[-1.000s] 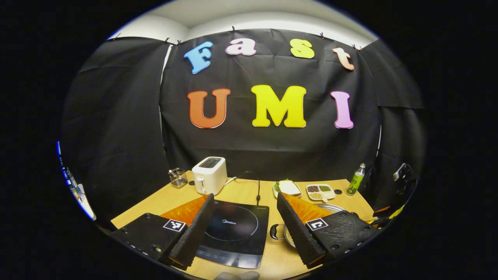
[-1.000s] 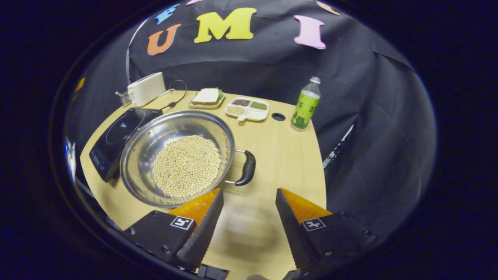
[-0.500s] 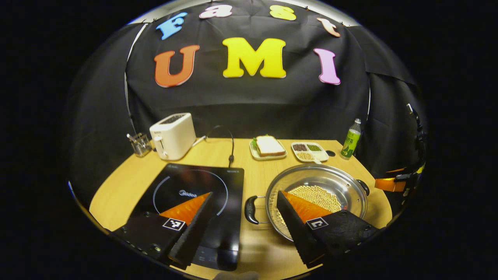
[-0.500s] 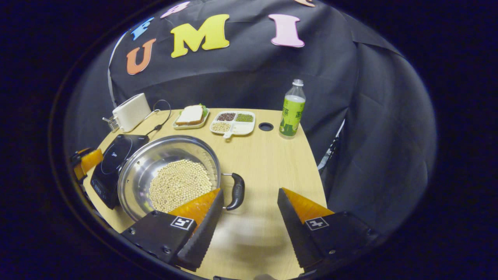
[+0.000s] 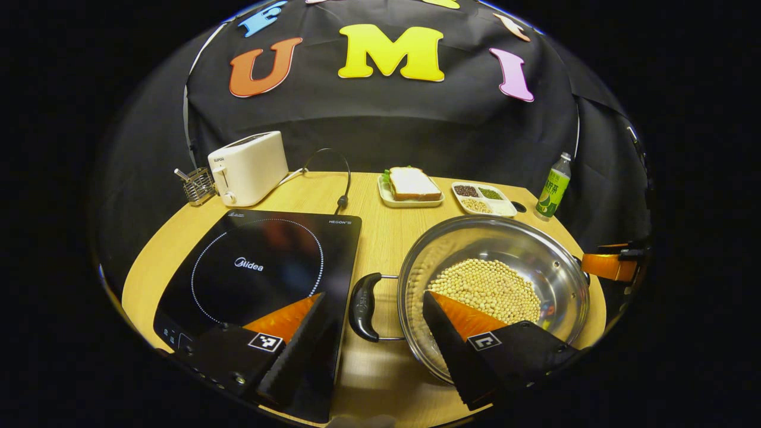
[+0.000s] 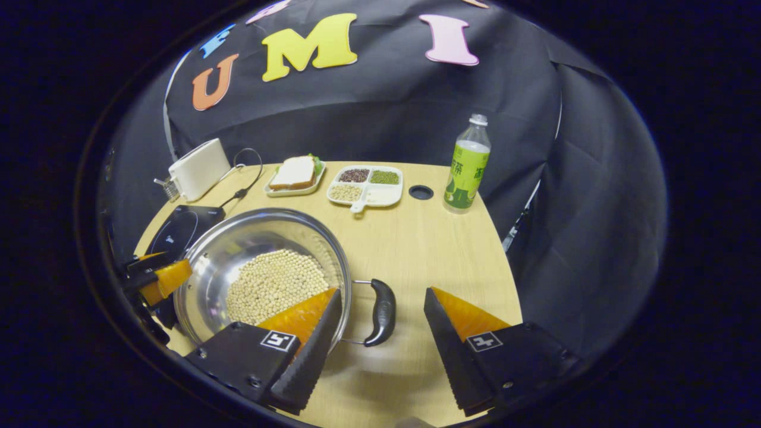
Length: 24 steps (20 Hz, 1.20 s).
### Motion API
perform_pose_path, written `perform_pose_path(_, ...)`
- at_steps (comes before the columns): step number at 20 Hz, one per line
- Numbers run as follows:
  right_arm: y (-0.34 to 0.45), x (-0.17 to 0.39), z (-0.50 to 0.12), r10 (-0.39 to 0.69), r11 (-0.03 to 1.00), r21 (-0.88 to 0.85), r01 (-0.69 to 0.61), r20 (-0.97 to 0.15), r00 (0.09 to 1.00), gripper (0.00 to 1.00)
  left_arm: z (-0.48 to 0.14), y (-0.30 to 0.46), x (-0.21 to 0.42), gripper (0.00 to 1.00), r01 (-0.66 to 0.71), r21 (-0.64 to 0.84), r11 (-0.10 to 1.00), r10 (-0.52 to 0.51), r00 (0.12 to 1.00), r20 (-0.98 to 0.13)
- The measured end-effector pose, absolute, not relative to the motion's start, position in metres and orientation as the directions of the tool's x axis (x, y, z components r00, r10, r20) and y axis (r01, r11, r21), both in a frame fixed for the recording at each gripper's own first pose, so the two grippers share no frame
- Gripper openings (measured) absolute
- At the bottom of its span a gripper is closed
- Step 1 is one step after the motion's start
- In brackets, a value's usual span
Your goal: First push the handle of the pot to place it horizontally, then grasp the pot with both hands and set it on the induction cooktop.
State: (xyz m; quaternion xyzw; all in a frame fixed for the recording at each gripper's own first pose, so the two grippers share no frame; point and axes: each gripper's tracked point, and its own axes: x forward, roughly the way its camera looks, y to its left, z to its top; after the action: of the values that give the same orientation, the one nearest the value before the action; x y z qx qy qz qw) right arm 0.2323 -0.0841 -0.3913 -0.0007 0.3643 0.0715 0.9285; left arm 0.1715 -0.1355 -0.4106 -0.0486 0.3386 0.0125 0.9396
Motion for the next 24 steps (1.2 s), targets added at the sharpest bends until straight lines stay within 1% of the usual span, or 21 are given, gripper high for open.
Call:
perform_pose_path(2,-0.080,0.234,-0.394,0.136,0.989,0.054,-0.136,-0.683,0.718,0.89,-0.414,-0.137,0.174,0.97,-0.053,-0.076,0.996,-0.009,0.763,-0.646)
perform_pose_path(3,-0.078,0.235,-0.398,0.137,0.989,0.056,-0.136,-0.689,0.712,0.89,-0.416,-0.139,0.175,1.00,-0.052,-0.077,0.996,-0.010,0.761,-0.649)
perform_pose_path(4,-0.077,0.236,-0.402,0.137,0.989,0.060,-0.134,-0.696,0.705,0.89,-0.418,-0.140,0.175,0.97,-0.053,-0.077,0.996,-0.010,0.758,-0.652)
perform_pose_path(11,-0.063,0.236,-0.426,0.170,0.985,0.111,-0.131,-0.741,0.650,0.89,-0.426,-0.145,0.180,0.97,-0.046,-0.059,0.997,-0.005,0.746,-0.666)
perform_pose_path(13,-0.063,0.235,-0.430,0.160,0.987,0.105,-0.124,-0.750,0.641,0.88,-0.426,-0.143,0.179,0.97,-0.049,-0.039,0.998,0.010,0.741,-0.672)
perform_pose_path(14,-0.062,0.235,-0.433,0.155,0.988,0.102,-0.120,-0.756,0.636,0.80,-0.428,-0.143,0.181,0.96,-0.050,-0.029,0.998,0.018,0.741,-0.671)
perform_pose_path(15,-0.063,0.236,-0.435,0.149,0.988,0.097,-0.117,-0.761,0.631,0.75,-0.429,-0.144,0.180,0.96,-0.053,-0.020,0.998,0.025,0.738,-0.674)
perform_pose_path(17,-0.068,0.235,-0.437,0.128,0.991,0.082,-0.102,-0.769,0.626,0.75,-0.431,-0.143,0.181,0.92,-0.059,0.007,0.998,0.048,0.733,-0.678)
perform_pose_path(20,-0.066,0.235,-0.438,0.122,0.992,0.079,-0.097,-0.773,0.623,0.69,-0.433,-0.135,0.179,0.86,-0.074,0.063,0.995,0.097,0.724,-0.683)
perform_pose_path(21,-0.066,0.234,-0.437,0.116,0.993,0.069,-0.100,-0.777,0.618,0.69,-0.430,-0.137,0.178,0.70,-0.073,0.068,0.995,0.099,0.725,-0.682)
perform_pose_path(22,-0.067,0.234,-0.437,0.112,0.993,0.063,-0.101,-0.781,0.614,0.69,-0.434,-0.137,0.179,0.76,-0.065,0.077,0.995,0.100,0.721,-0.686)
perform_pose_path(23,-0.067,0.234,-0.438,0.111,0.993,0.063,-0.099,-0.781,0.615,0.68,-0.433,-0.137,0.181,0.75,-0.059,0.090,0.994,0.105,0.724,-0.682)
perform_pose_path(24,-0.067,0.234,-0.437,0.109,0.994,0.067,-0.091,-0.781,0.615,0.70,-0.433,-0.137,0.180,0.71,-0.058,0.094,0.994,0.107,0.720,-0.686)
